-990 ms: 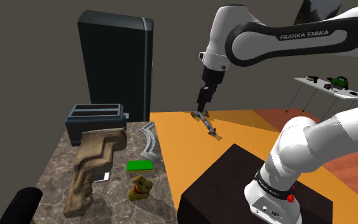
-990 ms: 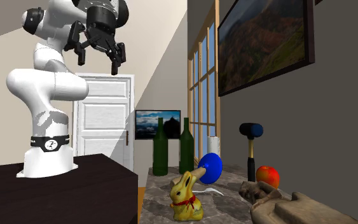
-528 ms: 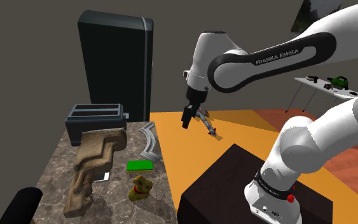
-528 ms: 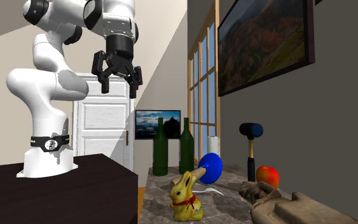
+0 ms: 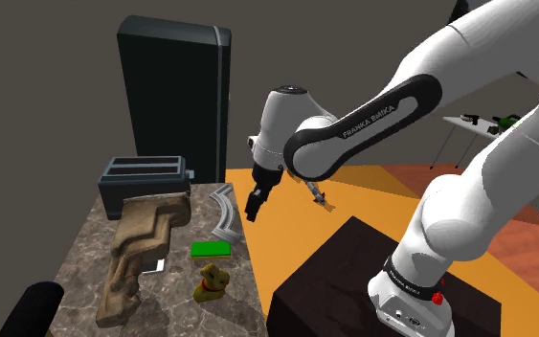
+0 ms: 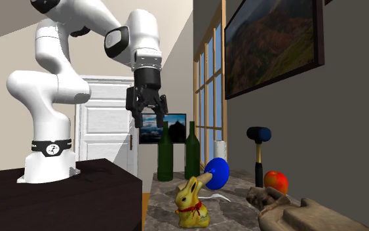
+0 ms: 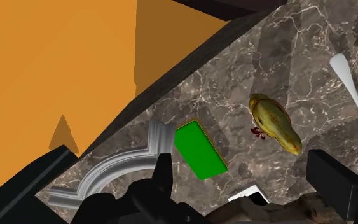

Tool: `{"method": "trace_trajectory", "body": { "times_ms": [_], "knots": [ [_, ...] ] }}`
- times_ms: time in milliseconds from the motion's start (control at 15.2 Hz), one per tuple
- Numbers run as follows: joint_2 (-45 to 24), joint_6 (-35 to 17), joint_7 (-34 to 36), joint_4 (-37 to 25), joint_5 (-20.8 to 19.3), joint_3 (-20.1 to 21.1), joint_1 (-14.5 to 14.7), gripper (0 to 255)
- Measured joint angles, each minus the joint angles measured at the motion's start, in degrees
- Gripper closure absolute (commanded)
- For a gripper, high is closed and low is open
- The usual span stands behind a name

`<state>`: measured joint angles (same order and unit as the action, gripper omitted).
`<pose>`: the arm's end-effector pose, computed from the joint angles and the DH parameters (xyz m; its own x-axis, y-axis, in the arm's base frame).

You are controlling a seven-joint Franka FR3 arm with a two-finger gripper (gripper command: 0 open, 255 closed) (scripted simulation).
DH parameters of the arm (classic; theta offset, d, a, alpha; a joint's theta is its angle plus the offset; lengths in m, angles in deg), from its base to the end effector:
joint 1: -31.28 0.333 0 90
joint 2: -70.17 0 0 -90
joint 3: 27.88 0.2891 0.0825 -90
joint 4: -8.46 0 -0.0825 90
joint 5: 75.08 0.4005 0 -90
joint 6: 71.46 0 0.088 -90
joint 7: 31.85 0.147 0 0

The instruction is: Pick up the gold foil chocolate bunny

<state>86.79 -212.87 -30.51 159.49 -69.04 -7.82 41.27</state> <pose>0.3896 0.2141 0.2698 0.9095 0.4008 0.1103 0.4010 -0.9158 0.0214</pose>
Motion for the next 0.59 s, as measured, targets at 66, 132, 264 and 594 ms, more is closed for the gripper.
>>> {"method": "trace_trajectory", "body": {
  "times_ms": [66, 132, 264, 594],
  "knots": [
    [-2.4, -2.2, 0.6, -0.4, -0.7, 0.7, -0.1, 0],
    [-4.2, -4.1, 1.3, -0.6, -1.2, 1.4, -0.1, 0],
    [-9.3, -7.9, 3.6, -2.2, -3.8, 3.0, -0.4, 0],
    [-22.0, -16.1, 13.0, -6.8, -15.1, 4.6, 0.2, 0]
  ]
}}
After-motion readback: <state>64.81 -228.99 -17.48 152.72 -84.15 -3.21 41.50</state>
